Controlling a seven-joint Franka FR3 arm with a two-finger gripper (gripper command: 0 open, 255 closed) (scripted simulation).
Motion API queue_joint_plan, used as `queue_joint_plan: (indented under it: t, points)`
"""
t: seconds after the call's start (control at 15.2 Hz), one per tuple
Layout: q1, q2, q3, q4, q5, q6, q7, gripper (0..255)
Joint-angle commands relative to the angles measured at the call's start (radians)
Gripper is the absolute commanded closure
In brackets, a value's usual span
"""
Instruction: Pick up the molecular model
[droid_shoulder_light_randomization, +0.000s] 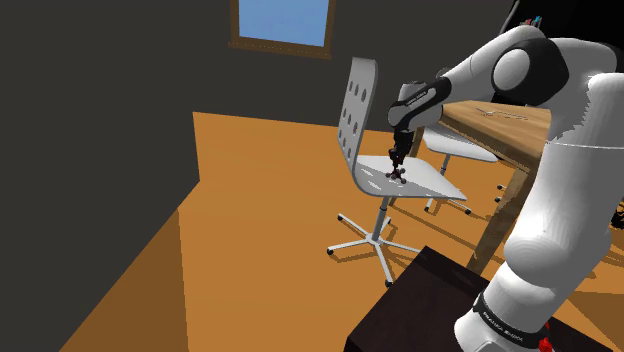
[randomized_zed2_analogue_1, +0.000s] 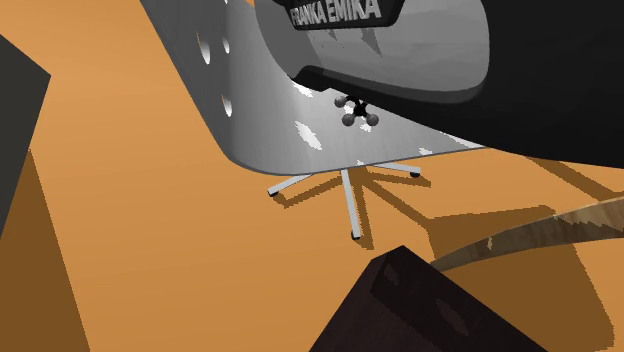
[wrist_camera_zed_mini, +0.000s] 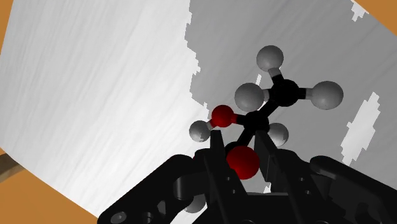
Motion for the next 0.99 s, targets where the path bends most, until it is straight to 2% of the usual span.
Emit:
queue_joint_plan:
  t: [0.0, 0.92]
  points:
    - [0.000, 0.001, 0.000, 0.000, 0.000, 0.000, 0.000, 255]
    - [0.009, -0.075, -0.002, 0.087, -0.012, -0.160, -0.012, 255]
